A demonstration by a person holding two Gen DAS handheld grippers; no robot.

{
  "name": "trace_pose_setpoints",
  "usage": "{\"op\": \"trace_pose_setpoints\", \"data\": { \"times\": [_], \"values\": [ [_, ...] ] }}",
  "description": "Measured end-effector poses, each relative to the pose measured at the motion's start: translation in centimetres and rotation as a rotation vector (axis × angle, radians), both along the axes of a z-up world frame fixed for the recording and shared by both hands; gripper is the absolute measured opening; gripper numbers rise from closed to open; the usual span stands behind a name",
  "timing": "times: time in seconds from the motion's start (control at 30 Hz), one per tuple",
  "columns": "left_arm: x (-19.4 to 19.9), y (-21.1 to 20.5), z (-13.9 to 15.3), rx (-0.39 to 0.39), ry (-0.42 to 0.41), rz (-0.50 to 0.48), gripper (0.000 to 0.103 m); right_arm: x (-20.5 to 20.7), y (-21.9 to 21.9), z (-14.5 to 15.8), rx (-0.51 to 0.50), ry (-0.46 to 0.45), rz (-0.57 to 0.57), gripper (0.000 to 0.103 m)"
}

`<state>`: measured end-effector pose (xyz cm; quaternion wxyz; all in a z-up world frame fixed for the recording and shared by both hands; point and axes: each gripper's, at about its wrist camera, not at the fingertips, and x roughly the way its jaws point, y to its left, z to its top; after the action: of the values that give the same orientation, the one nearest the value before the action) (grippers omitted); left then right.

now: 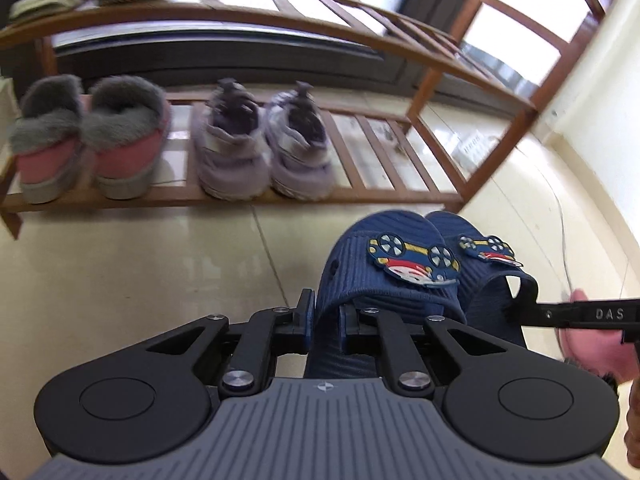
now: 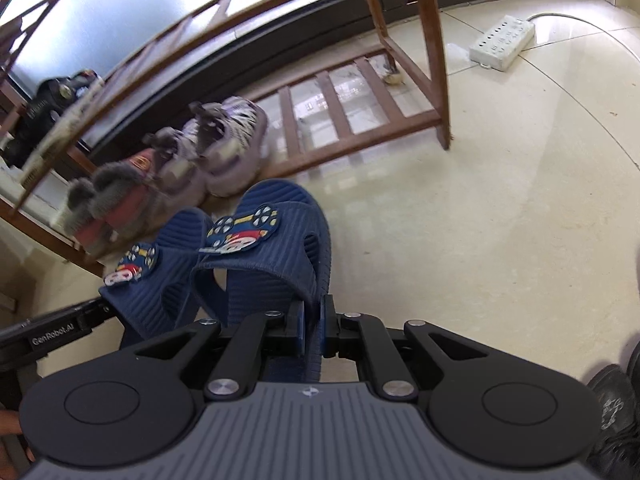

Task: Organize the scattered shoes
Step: 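Lift the navy blue slides with both grippers and carry them to the rack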

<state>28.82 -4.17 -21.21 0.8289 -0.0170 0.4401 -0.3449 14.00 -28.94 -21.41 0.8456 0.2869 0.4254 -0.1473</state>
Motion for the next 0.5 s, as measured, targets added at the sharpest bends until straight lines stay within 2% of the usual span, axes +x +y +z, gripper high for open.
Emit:
{"op": "trace_pose_setpoints", "data": {
  "times": [0.2,0.5],
  "values": [
    [1.3,2.6,0.7,-0.015,0.026,0.093,0.013,-0.2,2.3,1.9,0.01,-0.019,0.007,0.008],
    [0.9,3.1,1.3,-0.021,0.024,0.09,0.013,0.2,4.9,2.6,0.049,-0.039,0.01,0.008]
  ]
}}
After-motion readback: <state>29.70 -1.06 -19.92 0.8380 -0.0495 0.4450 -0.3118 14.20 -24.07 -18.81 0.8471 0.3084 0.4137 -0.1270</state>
